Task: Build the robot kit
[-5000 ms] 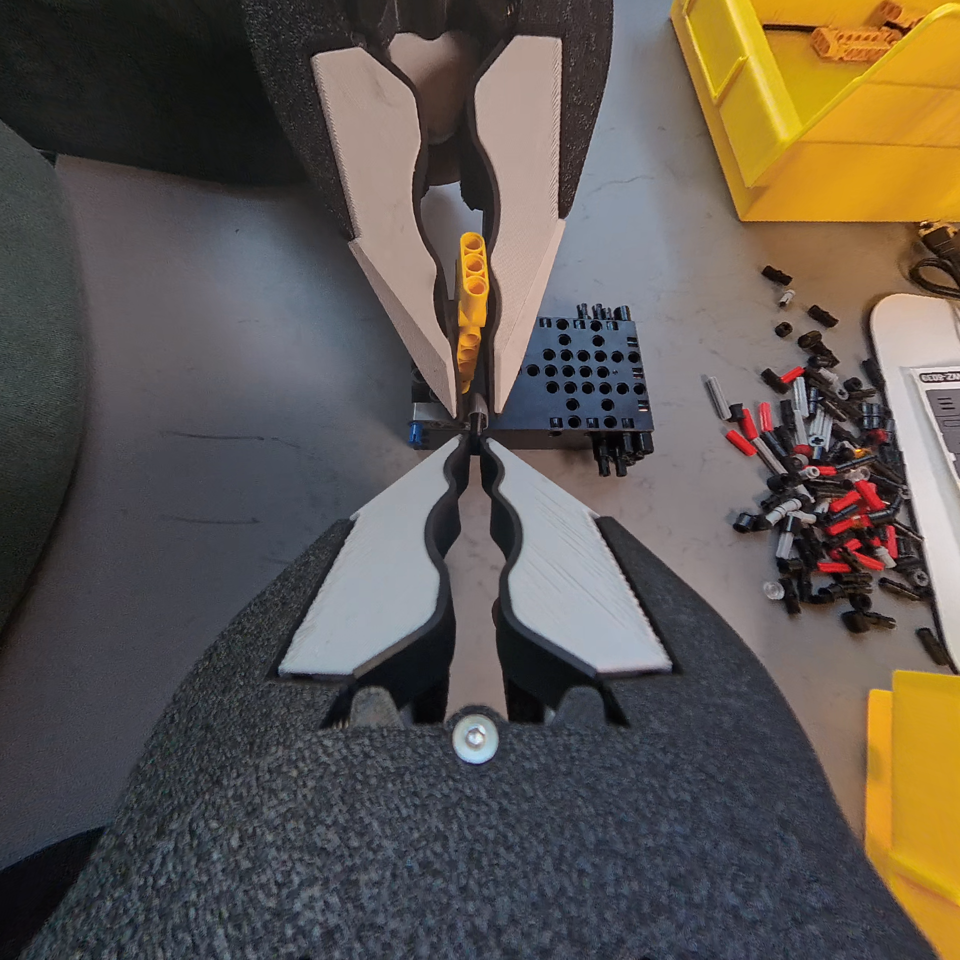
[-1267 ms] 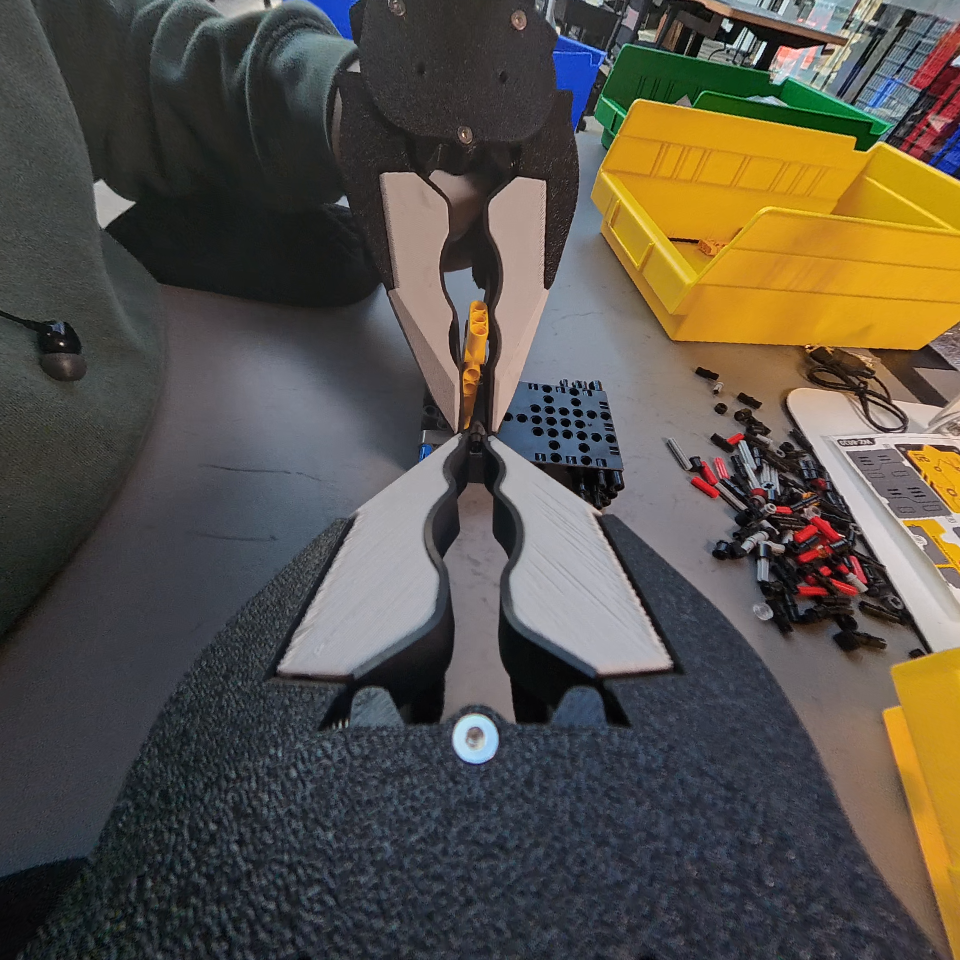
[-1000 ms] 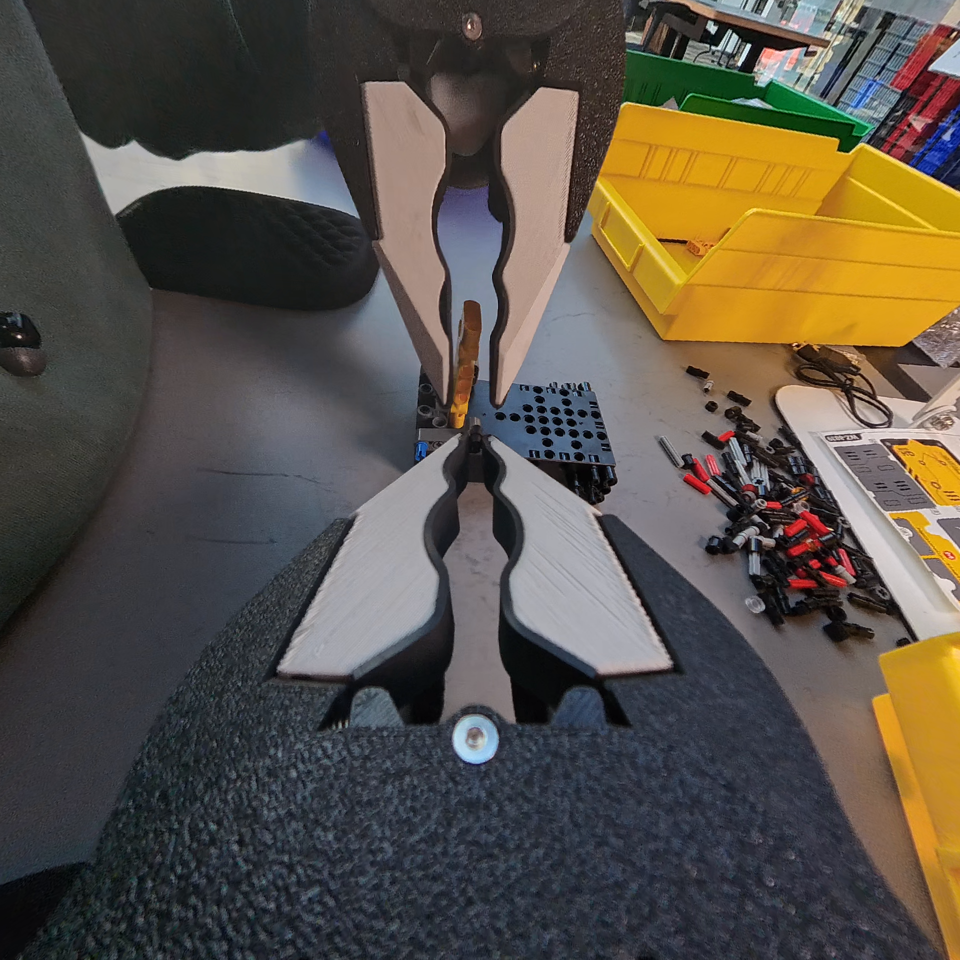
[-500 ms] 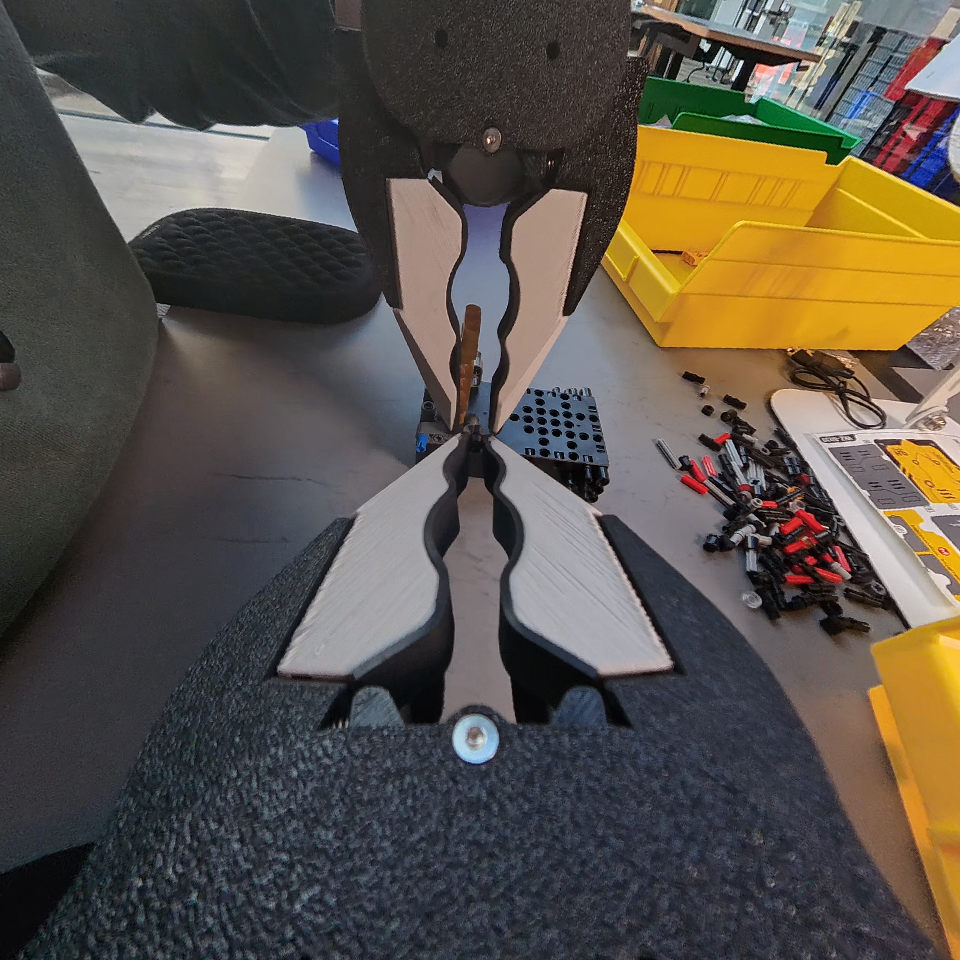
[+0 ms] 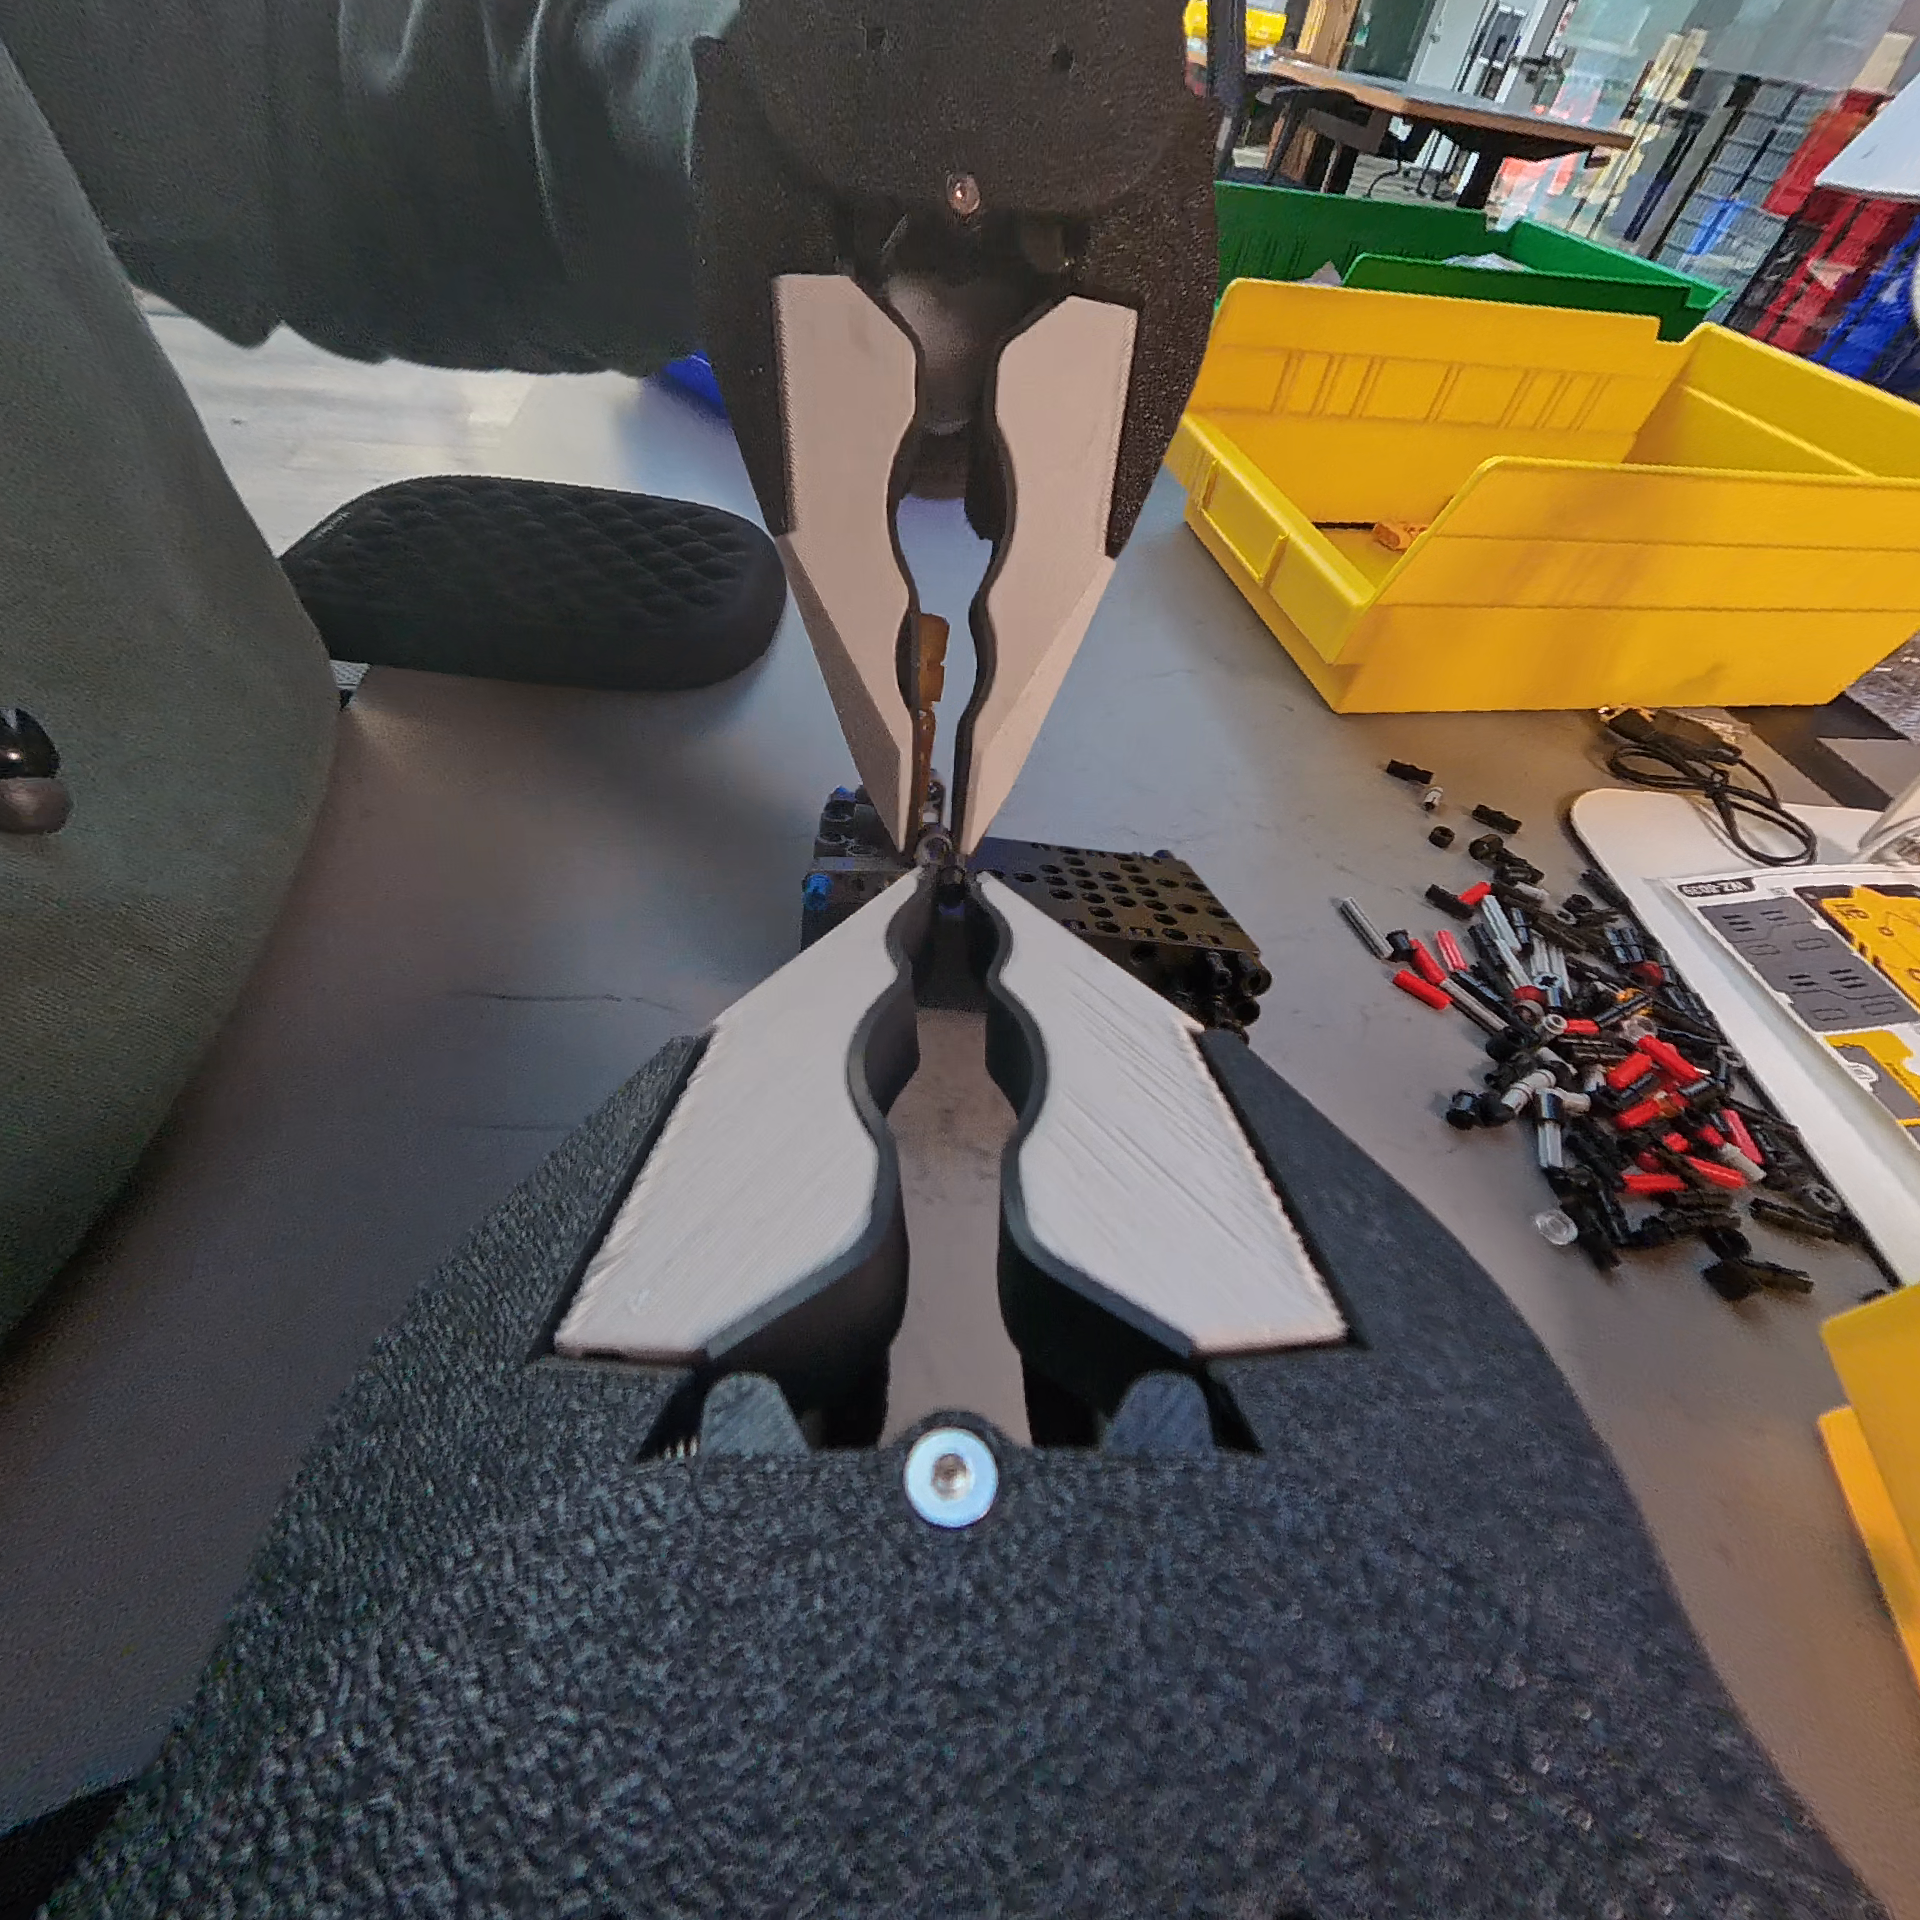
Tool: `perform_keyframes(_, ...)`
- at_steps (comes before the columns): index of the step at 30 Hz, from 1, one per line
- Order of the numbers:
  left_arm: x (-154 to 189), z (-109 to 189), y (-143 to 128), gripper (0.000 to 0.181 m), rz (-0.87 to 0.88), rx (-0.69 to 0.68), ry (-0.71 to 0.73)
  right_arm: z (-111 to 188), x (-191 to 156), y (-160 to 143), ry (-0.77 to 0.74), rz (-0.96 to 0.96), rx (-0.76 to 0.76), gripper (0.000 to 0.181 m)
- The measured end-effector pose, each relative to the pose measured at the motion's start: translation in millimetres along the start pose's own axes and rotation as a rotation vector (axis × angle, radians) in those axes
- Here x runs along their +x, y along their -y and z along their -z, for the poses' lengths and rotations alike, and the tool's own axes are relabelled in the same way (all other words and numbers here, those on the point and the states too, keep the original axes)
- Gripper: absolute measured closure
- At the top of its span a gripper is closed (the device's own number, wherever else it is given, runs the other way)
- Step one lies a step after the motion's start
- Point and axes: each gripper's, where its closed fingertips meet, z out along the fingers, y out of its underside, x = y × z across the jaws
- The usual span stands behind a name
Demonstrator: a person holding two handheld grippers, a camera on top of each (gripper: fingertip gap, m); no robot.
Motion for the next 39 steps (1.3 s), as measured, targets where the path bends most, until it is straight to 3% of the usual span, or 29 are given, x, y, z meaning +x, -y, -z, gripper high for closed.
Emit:
perform_keyframes(7,7.3,0.1,6.4,0.175,0.059,0.229,0.049,-5.0,-12.8,1.4,0.066,-0.013,-0.002,0.177)
perform_keyframes(12,9.0,-2.3,3.9,0.175,0.062,0.266,0.076,-8.1,-14.4,-2.3,0.054,0.029,-0.058,0.177)
perform_keyframes(20,5.9,-7.8,8.0,0.176,0.017,0.211,0.110,-2.4,-10.8,-7.5,-0.017,0.160,-0.219,0.177)
perform_keyframes(39,3.2,-21.1,16.7,0.176,-0.018,0.089,0.109,11.7,-7.9,-20.0,0.038,0.146,-0.370,0.178)
